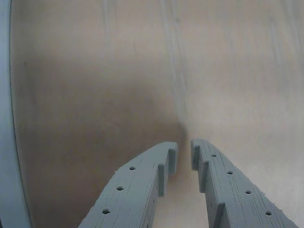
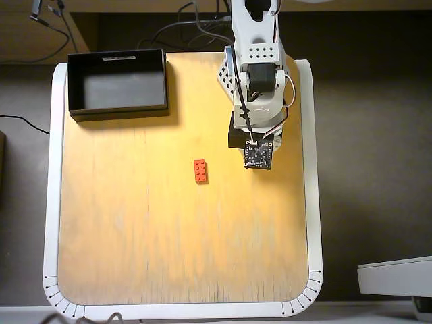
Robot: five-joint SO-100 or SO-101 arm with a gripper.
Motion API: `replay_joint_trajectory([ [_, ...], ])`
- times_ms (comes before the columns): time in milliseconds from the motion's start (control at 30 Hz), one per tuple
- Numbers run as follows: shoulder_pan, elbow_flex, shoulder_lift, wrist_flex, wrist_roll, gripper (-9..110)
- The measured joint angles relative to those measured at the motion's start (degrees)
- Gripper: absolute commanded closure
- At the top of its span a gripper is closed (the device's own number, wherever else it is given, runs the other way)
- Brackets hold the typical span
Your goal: Grasp a lego block and put it in the bin.
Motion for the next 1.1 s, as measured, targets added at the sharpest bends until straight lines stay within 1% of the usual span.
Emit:
replay_joint_trajectory([
  [1100, 0.0, 0.0, 0.0, 0.0, -0.9, 101],
])
